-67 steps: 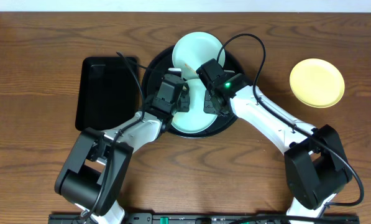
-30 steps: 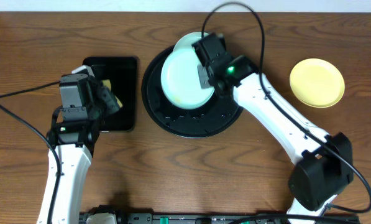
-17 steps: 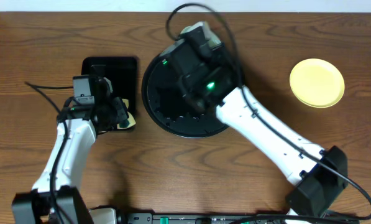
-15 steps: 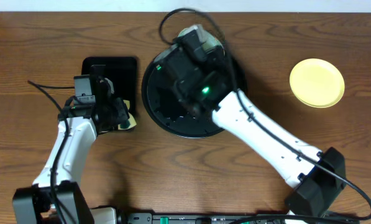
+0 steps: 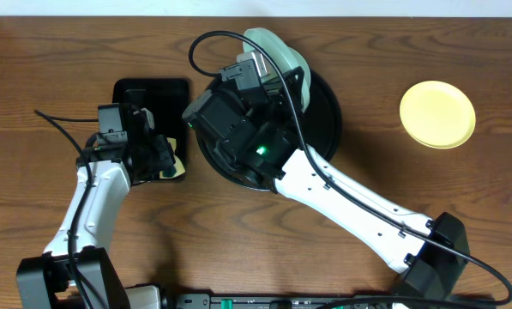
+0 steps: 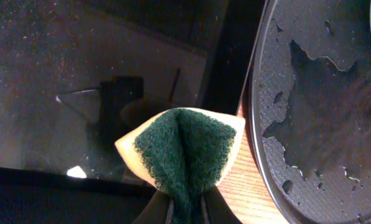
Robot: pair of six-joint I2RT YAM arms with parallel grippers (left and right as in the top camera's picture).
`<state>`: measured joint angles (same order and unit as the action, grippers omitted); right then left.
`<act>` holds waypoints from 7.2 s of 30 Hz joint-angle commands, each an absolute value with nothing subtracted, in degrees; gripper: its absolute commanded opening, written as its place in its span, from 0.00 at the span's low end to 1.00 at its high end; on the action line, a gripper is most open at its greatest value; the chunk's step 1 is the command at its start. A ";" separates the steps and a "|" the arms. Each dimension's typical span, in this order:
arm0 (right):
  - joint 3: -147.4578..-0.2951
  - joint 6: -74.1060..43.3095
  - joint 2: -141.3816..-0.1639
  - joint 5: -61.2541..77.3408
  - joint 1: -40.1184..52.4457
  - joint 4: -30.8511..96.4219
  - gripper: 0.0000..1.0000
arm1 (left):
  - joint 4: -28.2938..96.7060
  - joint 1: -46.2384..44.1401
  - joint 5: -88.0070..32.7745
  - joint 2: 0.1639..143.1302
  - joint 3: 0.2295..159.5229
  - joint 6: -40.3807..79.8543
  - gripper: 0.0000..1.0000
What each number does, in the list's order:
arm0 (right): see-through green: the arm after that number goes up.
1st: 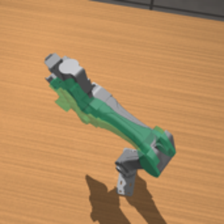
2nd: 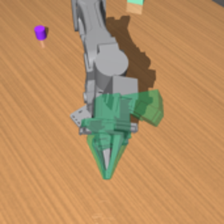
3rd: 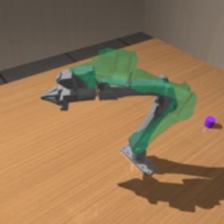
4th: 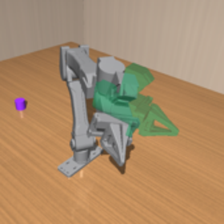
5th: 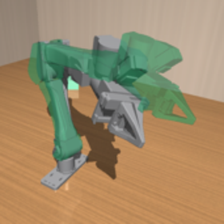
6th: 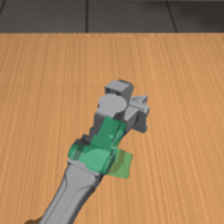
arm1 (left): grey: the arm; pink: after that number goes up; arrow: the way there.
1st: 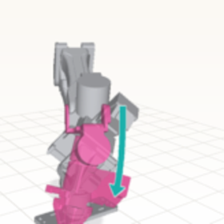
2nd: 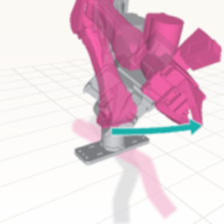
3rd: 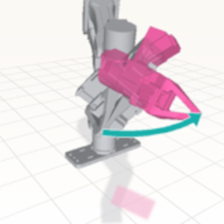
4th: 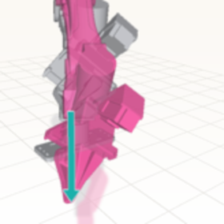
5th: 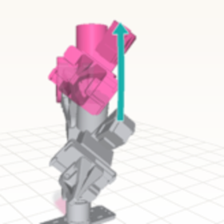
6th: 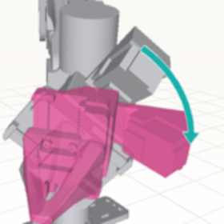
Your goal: Clean dirty plates on tray and stack at the side
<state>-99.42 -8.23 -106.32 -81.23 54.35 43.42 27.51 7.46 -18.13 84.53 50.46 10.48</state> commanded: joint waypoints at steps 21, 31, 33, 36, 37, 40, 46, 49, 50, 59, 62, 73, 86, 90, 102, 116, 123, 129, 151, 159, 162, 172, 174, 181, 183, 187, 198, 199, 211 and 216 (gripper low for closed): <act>-100.27 -21.04 -103.04 -9.13 3.01 58.96 0.01 | 25.63 7.81 -25.52 84.09 50.70 9.89 0.08; -99.53 -17.50 -111.33 -0.49 -20.82 58.70 0.01 | 24.97 7.81 -25.50 84.09 50.70 9.87 0.08; -99.53 -17.50 -113.78 -0.49 -23.03 58.43 0.01 | 24.99 7.81 -25.50 84.09 50.70 9.87 0.08; -99.53 -16.91 -117.58 1.39 -25.36 57.49 0.01 | 24.93 7.81 -25.50 84.09 50.70 9.87 0.08; -99.53 -16.10 -118.61 3.11 -25.89 57.08 0.01 | 24.86 7.81 -25.50 84.09 50.70 9.87 0.08; -99.53 -14.87 -121.14 6.50 -26.74 55.90 0.03 | 24.58 7.81 -25.50 84.09 50.70 9.87 0.08; -99.55 -8.88 -121.62 7.35 -26.98 55.61 0.63 | 24.51 7.81 -25.47 84.09 50.70 9.58 0.08; -100.12 -5.89 -121.40 11.97 -26.46 56.21 0.77 | 24.01 7.81 -25.47 84.09 50.70 9.61 0.08; -100.68 -4.34 -121.40 13.80 -26.06 56.93 0.77 | 23.79 7.81 -25.47 84.09 50.70 9.63 0.08; -111.98 6.39 -121.40 18.68 -12.23 64.42 0.86 | 23.46 7.81 -25.47 84.09 50.70 9.63 0.08; -114.02 6.98 -121.40 18.68 -5.19 59.72 0.88 | 23.49 7.81 -25.50 84.09 50.70 9.67 0.08; -113.82 6.98 -127.98 6.90 14.39 32.05 0.79 | 23.94 7.81 -25.50 84.09 50.70 9.67 0.08; -125.12 12.14 -138.58 11.09 16.19 28.60 0.78 | 25.08 7.79 -25.50 84.09 50.70 9.65 0.08; -126.26 14.04 -139.11 11.22 16.21 30.28 0.77 | 25.26 7.79 -25.50 84.09 50.70 9.65 0.08; -126.19 13.69 -146.30 13.50 16.21 29.47 0.33 | 25.21 7.81 -25.50 84.09 50.70 9.65 0.08; -126.26 12.88 -145.34 10.33 16.16 35.59 0.01 | 25.21 7.81 -25.45 84.09 50.70 9.65 0.08; -126.37 5.72 -136.84 10.37 16.16 46.24 0.01 | 25.21 7.81 -25.47 84.09 50.70 9.65 0.08; -126.37 -5.56 -132.31 10.35 16.23 64.97 0.01 | 25.23 7.81 -25.47 84.09 50.70 9.65 0.09; -112.84 -27.75 -131.39 -1.48 19.16 66.81 0.01 | 24.77 7.79 -25.50 84.09 50.70 9.65 0.08; -108.44 -27.75 -131.39 -1.48 20.29 61.54 0.01 | 24.77 7.79 -25.50 84.09 50.70 9.63 0.08; -107.11 -24.23 -131.39 -1.45 20.32 59.13 0.01 | 24.80 7.79 -25.50 84.09 50.70 9.63 0.08; -105.95 -8.01 -131.39 2.24 20.29 58.39 0.15 | 24.80 7.79 -25.50 84.09 50.70 9.63 0.08; -104.71 -8.03 -131.39 2.22 20.27 56.75 0.15 | 24.80 7.79 -25.50 84.09 50.70 9.63 0.08; -101.16 -8.03 -131.39 2.24 20.12 50.24 0.11 | 24.80 7.79 -25.47 84.09 50.70 9.61 0.08; -100.99 -8.01 -131.39 2.20 20.12 49.89 0.01 | 24.80 7.79 -25.47 84.09 50.70 9.61 0.08; -103.04 -7.99 -130.45 2.17 20.16 50.28 0.01 | 24.75 7.81 -25.45 84.09 50.70 8.58 0.08; -105.54 -16.75 -114.10 -8.88 21.43 59.22 0.01 | 22.83 7.81 -25.47 84.09 52.82 6.55 0.08; -105.54 -18.35 -113.51 -10.66 21.63 60.88 0.01 | 22.92 7.81 -25.47 84.09 53.41 6.13 0.08; -99.18 -21.61 -113.21 -16.25 23.42 58.17 0.01 | 40.10 4.51 -25.50 84.09 70.37 4.75 0.08; -97.32 -23.40 -113.21 -27.14 25.71 55.79 0.01 | 42.52 -0.75 -25.47 84.12 73.65 4.73 0.08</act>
